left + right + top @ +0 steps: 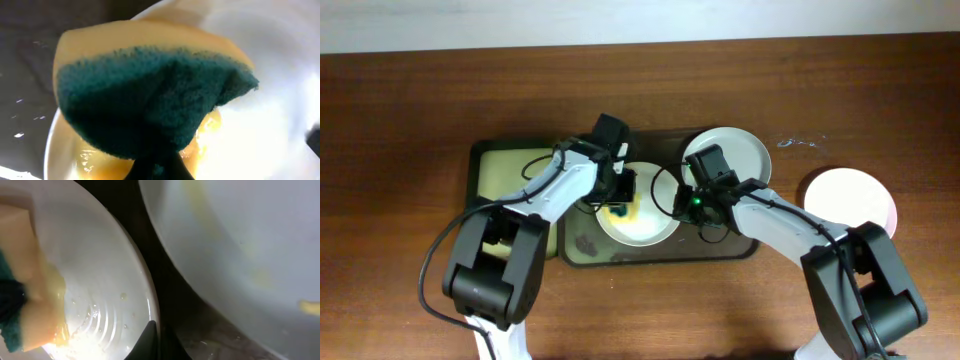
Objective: Clean dirty plates on tray and stack at the side
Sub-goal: 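Scrub the white plate with the sponge in the left gripper, then lift the white plate with the right gripper and stack it on the pink plate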
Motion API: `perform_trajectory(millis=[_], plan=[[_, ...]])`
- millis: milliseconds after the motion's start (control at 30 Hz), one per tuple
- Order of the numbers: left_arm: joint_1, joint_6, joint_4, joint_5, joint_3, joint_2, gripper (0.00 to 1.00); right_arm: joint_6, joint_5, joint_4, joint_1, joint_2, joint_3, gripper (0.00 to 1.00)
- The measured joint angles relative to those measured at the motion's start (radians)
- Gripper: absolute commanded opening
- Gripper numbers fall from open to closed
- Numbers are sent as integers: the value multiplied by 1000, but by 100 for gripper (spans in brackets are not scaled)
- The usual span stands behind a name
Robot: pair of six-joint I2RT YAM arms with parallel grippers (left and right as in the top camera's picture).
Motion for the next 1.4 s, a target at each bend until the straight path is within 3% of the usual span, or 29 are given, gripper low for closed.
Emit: perform_trajectory(millis=[167, 333, 467, 667, 1000, 1167, 1200, 1267, 1300, 1333, 1367, 1400], plan=[[18, 100, -39, 339, 38, 60, 0, 0, 10, -2, -3, 6, 0, 4], [22, 179, -158, 458, 138, 93, 0, 0, 9, 2, -3, 10, 1, 4], [66, 159, -184, 224, 147, 93, 0, 0, -1, 11, -2, 17, 4, 4], [120, 100, -247, 20, 200, 93, 0, 0, -14, 18, 2, 21, 7, 4], [-61, 53, -248, -117, 204, 93, 0, 0, -16, 13, 2, 22, 8, 4], [-47, 78, -352, 4, 277, 81, 0, -1, -16, 12, 2, 22, 8, 4], [-2, 84, -370, 20, 319, 42, 0, -2, -16, 12, 2, 22, 8, 6], [82, 84, -391, 17, 368, -62, 0, -6, -16, 10, 2, 22, 9, 34], [140, 84, -423, -13, 385, -143, 0, -10, -21, 10, 2, 22, 10, 36], [209, 83, -475, -83, 404, -250, 0, -16, -27, 14, 4, 22, 18, 31], [251, 68, -554, -185, 420, -328, 0, -19, -27, 13, 5, 22, 19, 14], [262, 52, -595, -248, 423, -357, 0, -28, -23, 11, 5, 22, 19, 4]])
